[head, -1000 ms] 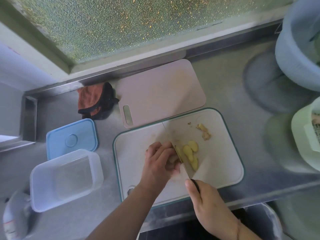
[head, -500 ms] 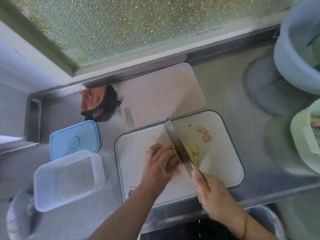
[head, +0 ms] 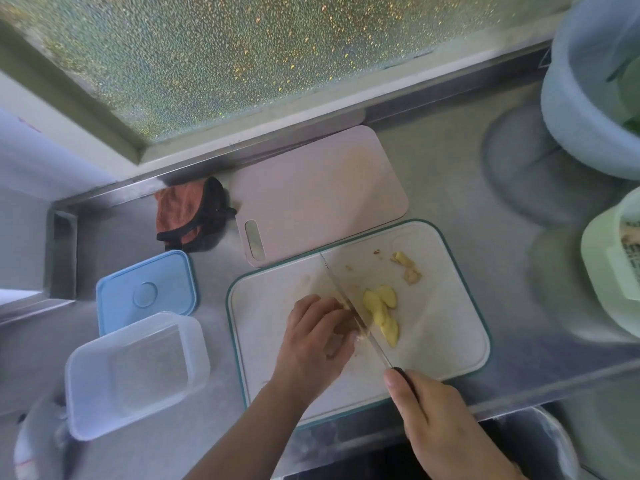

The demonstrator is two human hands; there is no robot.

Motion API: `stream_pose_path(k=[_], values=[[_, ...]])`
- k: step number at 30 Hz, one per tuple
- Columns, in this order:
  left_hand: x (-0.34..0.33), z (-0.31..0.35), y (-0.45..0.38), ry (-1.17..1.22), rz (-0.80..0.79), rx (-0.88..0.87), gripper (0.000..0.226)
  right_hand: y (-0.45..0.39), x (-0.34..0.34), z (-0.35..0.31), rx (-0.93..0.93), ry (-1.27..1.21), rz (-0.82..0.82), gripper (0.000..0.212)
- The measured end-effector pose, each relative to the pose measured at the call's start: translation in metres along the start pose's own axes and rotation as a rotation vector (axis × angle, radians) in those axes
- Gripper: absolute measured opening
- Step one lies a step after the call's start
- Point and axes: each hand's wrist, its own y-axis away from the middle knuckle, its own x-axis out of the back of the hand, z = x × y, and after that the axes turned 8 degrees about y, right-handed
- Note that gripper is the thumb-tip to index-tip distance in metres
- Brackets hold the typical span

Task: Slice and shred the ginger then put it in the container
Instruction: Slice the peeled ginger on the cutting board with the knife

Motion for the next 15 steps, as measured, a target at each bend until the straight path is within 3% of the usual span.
stream_pose_path(k=[3,15], values=[[0.0028,-0.0032,0.0026,-0.032,-0.032,-0.006,0.011,0.0025,-0.0033,0.0018,-0.027,0.049,-0.001,0.1],[-0.0026,-0.0029,-0.002,-0.054,0.012,-0.017,0.009,0.0032,-0.0033,-0.002,0.0,0.091,-0.011,0.099]])
